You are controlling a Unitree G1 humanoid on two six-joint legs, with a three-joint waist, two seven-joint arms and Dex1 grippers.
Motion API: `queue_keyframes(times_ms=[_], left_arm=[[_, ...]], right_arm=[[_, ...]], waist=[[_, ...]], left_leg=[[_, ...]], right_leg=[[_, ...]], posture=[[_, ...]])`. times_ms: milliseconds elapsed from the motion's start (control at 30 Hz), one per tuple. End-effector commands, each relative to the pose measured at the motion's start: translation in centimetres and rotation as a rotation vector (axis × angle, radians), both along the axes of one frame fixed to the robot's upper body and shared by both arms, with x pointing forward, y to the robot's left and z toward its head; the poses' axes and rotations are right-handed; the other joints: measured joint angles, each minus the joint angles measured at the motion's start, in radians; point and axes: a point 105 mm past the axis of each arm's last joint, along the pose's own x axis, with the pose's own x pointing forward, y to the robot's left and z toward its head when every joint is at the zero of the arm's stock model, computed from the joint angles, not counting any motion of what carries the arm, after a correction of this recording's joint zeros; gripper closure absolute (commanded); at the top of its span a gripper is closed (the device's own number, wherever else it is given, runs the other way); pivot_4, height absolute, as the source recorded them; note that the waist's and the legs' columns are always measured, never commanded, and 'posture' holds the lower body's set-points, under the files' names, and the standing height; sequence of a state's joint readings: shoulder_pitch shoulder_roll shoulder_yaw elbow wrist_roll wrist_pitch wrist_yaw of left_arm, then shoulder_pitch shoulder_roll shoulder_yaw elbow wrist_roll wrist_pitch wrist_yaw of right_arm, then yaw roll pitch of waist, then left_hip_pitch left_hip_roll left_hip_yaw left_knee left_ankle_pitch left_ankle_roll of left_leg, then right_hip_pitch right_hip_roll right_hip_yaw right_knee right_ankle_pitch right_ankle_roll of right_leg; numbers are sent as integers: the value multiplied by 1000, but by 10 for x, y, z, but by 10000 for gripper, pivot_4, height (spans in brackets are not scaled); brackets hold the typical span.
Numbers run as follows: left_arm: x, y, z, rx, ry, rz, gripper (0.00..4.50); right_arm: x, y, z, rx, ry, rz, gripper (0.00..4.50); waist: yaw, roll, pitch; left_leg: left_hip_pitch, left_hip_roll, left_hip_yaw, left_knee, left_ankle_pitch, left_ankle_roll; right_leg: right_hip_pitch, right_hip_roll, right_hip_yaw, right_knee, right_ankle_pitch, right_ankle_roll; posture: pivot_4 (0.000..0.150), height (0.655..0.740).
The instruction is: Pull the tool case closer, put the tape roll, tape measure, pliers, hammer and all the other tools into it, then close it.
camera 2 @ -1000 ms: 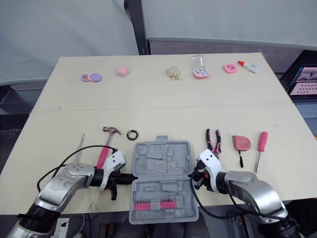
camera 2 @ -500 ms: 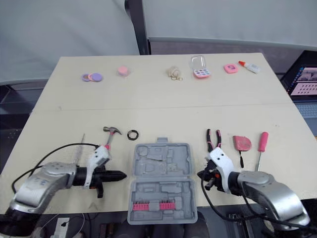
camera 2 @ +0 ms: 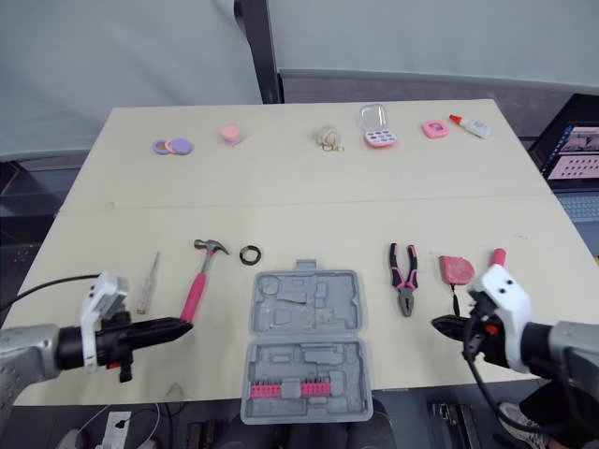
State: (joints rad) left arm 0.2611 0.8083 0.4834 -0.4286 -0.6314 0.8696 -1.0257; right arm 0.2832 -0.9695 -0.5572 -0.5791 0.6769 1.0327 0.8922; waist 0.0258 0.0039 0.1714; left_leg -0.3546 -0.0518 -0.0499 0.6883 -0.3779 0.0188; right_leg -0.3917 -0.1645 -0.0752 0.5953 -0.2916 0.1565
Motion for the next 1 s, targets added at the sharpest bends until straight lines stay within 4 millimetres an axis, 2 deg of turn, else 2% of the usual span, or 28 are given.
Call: queue_keyframes(times_ms=[33,100,200,267,300,533,800,900,1000], left_arm=[[-11,27,9,-3,-82,69,22432],[-20,39,5,19,-94,98,14304],[-23,48,-4,69,-136,120,68],[-25,47,-5,75,-190,136,0],[-27,46,-5,81,-216,138,0],[-52,44,-9,66,-212,130,0],[-45,37,-8,55,-263,135,0],[-39,35,-3,39,-297,152,0],[-32,36,1,15,-316,186,0]], right_arm=[[-13,6,7,81,-6,30,36563],[-18,3,4,91,9,22,27954],[-20,1,-1,108,22,10,12323],[-28,7,-8,138,62,28,1483],[-32,10,-11,148,82,38,201],[-42,12,-21,173,108,24,201],[-41,10,-23,167,87,28,201],[-34,12,-14,130,-6,67,201],[-23,19,9,124,-164,101,201]], waist=[[1,0,0],[1,0,0],[3,0,0],[4,0,0],[3,0,0],[1,0,0],[4,-1,0],[3,-1,0],[1,-1,0]], left_leg=[[0,1,1,0,0,0],[0,2,1,0,0,0],[0,2,3,-1,0,1],[1,2,3,-1,0,1],[0,3,3,-1,0,1],[1,7,5,-2,-1,1],[2,7,6,-2,-2,2],[2,7,6,-2,-2,2],[2,8,6,-2,-2,2]], right_leg=[[0,0,0,-1,0,0],[0,1,0,-2,0,0],[1,0,0,-3,0,0],[1,0,0,-4,0,0],[1,0,0,-4,0,0],[1,0,0,-5,0,0],[1,0,0,-5,0,0],[1,0,0,-5,0,0],[1,1,0,-5,0,0]], posture=[[1500,7400],[1500,7400],[1500,7400],[1500,7400],[1500,7400],[1500,7400],[1500,7400],[1500,7400],[1500,7400]])
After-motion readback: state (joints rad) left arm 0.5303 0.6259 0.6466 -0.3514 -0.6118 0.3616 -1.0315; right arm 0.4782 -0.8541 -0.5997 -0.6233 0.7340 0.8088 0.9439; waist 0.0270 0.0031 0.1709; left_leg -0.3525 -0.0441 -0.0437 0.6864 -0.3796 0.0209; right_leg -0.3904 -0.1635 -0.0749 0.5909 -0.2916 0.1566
